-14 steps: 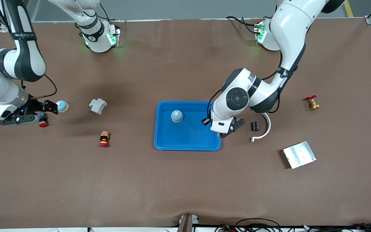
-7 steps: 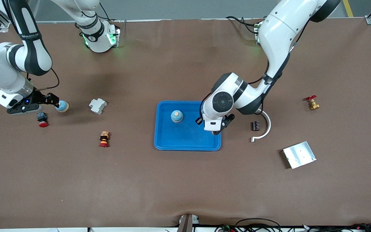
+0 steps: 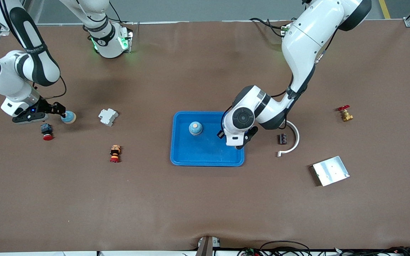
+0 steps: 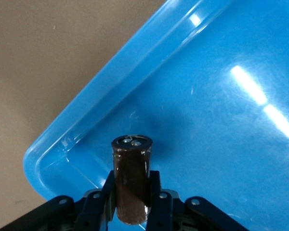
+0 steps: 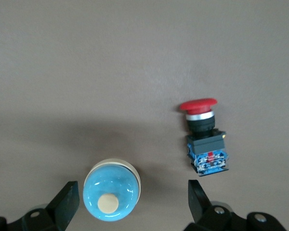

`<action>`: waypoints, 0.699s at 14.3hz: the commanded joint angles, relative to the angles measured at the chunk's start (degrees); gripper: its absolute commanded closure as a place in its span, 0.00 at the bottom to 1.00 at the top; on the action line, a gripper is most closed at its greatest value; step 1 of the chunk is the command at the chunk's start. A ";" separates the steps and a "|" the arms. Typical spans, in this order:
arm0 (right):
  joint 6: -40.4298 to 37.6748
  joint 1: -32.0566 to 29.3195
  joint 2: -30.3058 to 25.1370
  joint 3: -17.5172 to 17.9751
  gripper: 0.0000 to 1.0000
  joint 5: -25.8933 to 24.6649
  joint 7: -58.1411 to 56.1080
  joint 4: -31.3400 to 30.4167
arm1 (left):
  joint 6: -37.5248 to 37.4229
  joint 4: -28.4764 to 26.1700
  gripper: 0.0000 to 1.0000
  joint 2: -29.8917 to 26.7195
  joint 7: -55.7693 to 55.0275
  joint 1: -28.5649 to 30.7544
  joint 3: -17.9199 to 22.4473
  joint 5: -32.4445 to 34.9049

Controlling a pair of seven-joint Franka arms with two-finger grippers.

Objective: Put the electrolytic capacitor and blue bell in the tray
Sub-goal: 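Release the capacitor into the tray while the right gripper grasps the bell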

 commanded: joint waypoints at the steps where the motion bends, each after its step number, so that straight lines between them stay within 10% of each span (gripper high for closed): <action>1: 1.16 -1.07 0.79 1.27 0.00 1.46 -1.04 -0.85 | 0.07 0.80 1.00 1.09 -1.43 -1.20 0.55 1.15; 7: 5.19 -0.63 3.26 1.54 0.00 4.19 -1.04 -2.95 | 0.07 0.71 1.00 1.63 -1.26 -1.20 0.55 1.32; 9: 7.04 -0.20 3.87 1.54 0.00 4.46 -0.78 -3.66 | 0.07 0.71 0.76 1.54 -1.35 -1.29 0.55 2.38; 10: 7.05 -0.19 4.05 1.54 0.00 4.54 -0.60 -3.75 | 0.07 0.80 0.46 1.45 -1.43 -1.29 0.55 2.38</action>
